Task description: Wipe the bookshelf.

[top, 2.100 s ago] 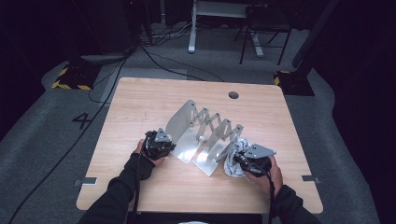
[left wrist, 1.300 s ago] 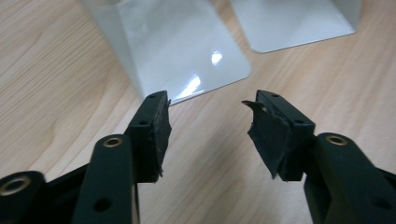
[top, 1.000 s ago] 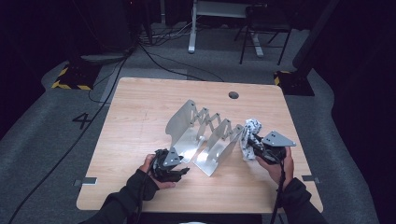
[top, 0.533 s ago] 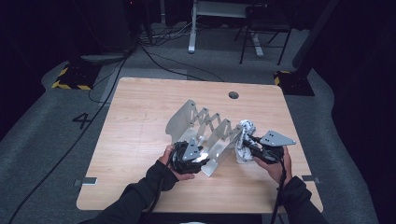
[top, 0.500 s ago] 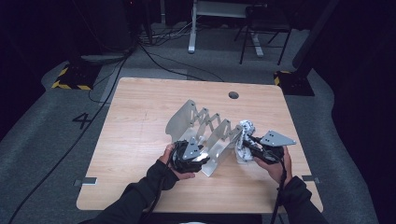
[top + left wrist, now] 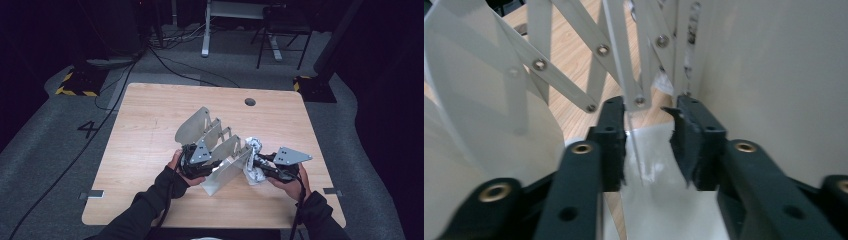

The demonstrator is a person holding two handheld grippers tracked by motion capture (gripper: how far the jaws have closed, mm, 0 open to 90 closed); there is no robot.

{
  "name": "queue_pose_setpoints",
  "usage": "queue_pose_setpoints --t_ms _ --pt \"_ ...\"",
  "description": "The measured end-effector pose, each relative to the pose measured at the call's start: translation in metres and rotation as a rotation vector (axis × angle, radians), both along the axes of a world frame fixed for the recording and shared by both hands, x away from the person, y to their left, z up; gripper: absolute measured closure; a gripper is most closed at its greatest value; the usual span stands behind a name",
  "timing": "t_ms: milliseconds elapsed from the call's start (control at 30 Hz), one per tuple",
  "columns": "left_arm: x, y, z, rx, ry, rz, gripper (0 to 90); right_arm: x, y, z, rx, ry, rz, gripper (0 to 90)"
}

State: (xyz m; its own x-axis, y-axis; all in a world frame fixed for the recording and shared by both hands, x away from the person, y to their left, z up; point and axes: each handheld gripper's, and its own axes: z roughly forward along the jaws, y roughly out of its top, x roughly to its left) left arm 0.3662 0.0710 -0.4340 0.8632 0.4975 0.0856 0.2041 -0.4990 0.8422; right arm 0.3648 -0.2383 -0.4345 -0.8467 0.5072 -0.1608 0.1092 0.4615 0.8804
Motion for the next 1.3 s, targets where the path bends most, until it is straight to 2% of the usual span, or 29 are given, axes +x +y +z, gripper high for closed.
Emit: queue_pose_setpoints --t_ms 200,333,467,600,700,800,933,1033,1100,1133,1167,1233,1267,1300 --pt "0.0 0.013 0.003 -0.017 0.011 -0.037 85.7 -0.016 0.01 0.002 -0.012 -0.011 0.067 75.1" --pt "-0.003 0.021 0.003 -0.019 0.029 -0.066 88.0 -0.026 0.018 0.007 -0.019 -0.048 0.095 75.1" --pt "-0.006 0.025 0.004 -0.018 0.039 -0.085 88.2 -0.031 0.019 0.016 0.022 -0.079 0.097 75.1" --pt "-0.009 0.029 0.005 -0.011 0.055 -0.14 88.5 -0.035 0.02 0.029 0.074 -0.121 0.097 75.3" --pt "-0.013 0.031 0.006 0.006 0.052 -0.191 88.4 -0.038 0.025 0.035 0.099 -0.135 0.117 75.4" --pt "-0.016 0.035 0.006 0.016 0.046 -0.205 88.3 -0.041 0.033 0.028 0.069 -0.12 0.116 76.1" --pt "-0.019 0.038 0.005 0.019 0.037 -0.212 88.0 -0.039 0.036 0.015 0.045 -0.073 0.123 76.5" --pt "-0.019 0.04 0.004 0.005 0.046 -0.221 88.1 -0.038 0.038 0.005 0.055 -0.03 0.123 76.6" --pt "-0.02 0.041 0.003 0.004 0.045 -0.221 88.1 -0.037 0.039 0.003 0.045 -0.027 0.12 76.6" --pt "-0.02 0.041 0.003 0.004 0.046 -0.221 88.1 -0.037 0.04 0.001 0.01 -0.036 0.112 76.6" --pt "-0.021 0.042 0.004 0.004 0.046 -0.219 88.1 -0.036 0.041 -0.002 -0.002 -0.041 0.106 76.6" --pt "-0.022 0.042 0.003 0.002 0.047 -0.221 88.1 -0.034 0.041 -0.007 0.019 -0.002 0.103 76.7" --pt "-0.022 0.042 0.003 0.002 0.047 -0.221 88.2 -0.034 0.041 -0.007 0.019 -0.002 0.103 76.7" --pt "-0.022 0.042 0.003 0.002 0.046 -0.225 88.2 -0.033 0.042 -0.01 -0.01 0.0 0.097 76.7"
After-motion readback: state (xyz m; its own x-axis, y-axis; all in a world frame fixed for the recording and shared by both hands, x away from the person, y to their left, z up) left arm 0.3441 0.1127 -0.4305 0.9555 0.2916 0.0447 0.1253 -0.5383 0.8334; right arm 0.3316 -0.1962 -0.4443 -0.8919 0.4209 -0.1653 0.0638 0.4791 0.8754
